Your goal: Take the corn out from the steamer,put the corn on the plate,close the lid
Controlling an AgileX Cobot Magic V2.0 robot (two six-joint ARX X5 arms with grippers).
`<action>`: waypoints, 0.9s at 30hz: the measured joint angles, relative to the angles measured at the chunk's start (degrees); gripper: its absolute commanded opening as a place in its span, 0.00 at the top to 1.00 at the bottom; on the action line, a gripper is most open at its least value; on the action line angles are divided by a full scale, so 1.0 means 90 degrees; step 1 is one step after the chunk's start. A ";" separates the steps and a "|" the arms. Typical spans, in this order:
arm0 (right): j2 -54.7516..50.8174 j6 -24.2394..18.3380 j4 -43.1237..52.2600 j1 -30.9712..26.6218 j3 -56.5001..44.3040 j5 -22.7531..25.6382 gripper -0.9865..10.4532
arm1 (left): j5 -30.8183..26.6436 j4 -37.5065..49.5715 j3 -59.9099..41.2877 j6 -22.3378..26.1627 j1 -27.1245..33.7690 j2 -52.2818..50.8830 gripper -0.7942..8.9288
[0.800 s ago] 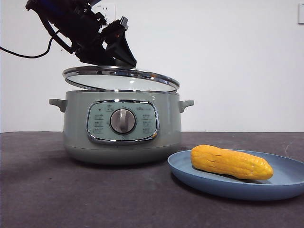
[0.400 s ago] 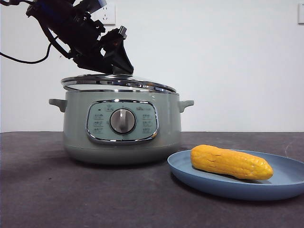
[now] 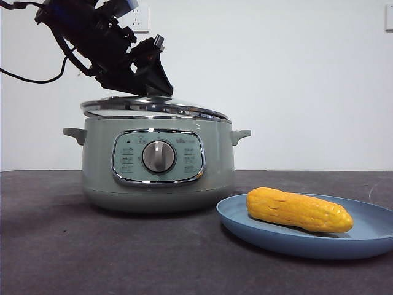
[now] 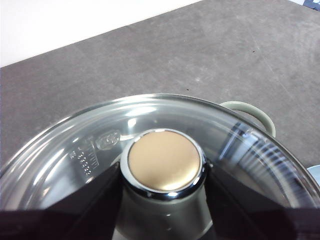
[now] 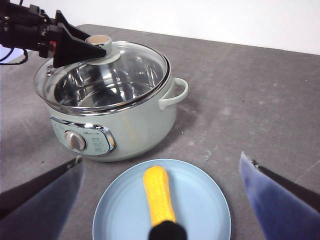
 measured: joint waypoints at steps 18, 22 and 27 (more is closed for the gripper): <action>0.0000 0.0000 -0.0049 0.0000 0.0000 0.0002 0.42 | 0.0061 -0.0194 0.0138 0.0000 -0.0015 0.0168 0.81; 0.0000 0.0000 -0.0049 0.0000 0.0000 0.0002 0.42 | 0.0053 -0.0265 0.0165 0.0000 -0.0015 0.0168 0.33; 0.0000 0.0000 -0.0049 0.0000 0.0000 0.0000 0.42 | 0.0056 -0.0328 0.0155 -0.0075 -0.0015 0.0160 0.31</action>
